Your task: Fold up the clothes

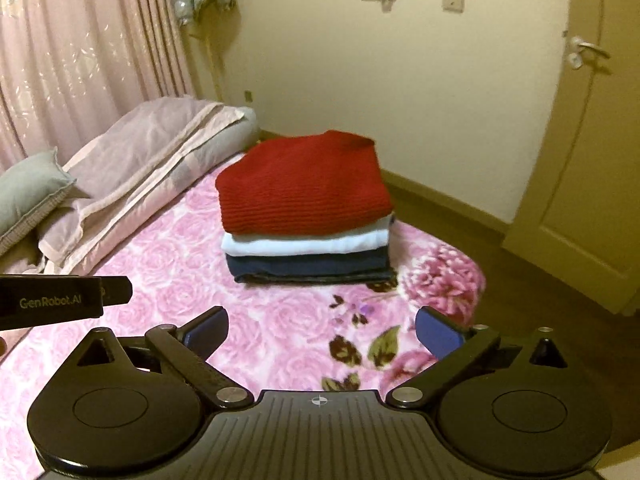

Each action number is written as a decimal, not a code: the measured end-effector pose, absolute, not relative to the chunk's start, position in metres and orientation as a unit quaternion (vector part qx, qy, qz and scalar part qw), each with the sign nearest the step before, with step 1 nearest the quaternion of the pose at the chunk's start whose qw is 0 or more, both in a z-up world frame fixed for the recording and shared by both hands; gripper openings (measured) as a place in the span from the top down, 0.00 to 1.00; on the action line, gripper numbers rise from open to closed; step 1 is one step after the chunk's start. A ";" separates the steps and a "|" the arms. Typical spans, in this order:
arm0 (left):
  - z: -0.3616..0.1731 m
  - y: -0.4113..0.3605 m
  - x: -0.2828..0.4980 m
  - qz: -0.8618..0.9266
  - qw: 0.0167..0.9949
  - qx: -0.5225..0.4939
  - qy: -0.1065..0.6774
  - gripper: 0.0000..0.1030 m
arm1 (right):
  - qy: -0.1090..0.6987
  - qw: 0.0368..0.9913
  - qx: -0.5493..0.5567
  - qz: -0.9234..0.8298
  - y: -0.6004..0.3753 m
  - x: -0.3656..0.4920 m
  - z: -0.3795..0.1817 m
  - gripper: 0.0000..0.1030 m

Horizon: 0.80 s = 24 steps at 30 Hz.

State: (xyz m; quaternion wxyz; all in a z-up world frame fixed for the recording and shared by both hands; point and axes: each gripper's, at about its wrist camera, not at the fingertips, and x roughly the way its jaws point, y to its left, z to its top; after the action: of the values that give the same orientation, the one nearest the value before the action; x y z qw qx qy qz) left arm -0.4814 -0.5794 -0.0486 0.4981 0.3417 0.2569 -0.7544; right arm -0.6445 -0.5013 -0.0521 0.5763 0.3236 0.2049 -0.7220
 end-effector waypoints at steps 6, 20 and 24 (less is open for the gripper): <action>-0.038 -0.540 -0.463 -0.764 0.490 0.343 0.241 0.53 | 0.199 0.569 0.313 -0.734 -0.458 -0.626 -0.049 0.01; -0.035 -0.495 -0.469 -0.767 0.494 0.338 0.231 0.53 | 0.192 0.576 0.340 -0.718 -0.432 -0.639 -0.040 0.01; -0.042 -0.489 -0.478 -0.759 0.500 0.343 0.237 0.53 | 0.196 0.582 0.352 -0.707 -0.431 -0.648 -0.039 0.01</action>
State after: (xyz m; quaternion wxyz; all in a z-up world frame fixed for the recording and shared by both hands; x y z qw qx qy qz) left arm -0.4782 -0.4894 -0.0416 0.5001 0.3428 0.2369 -0.7591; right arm -0.6485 -0.4305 -0.0393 0.5815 0.3520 0.1961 -0.7067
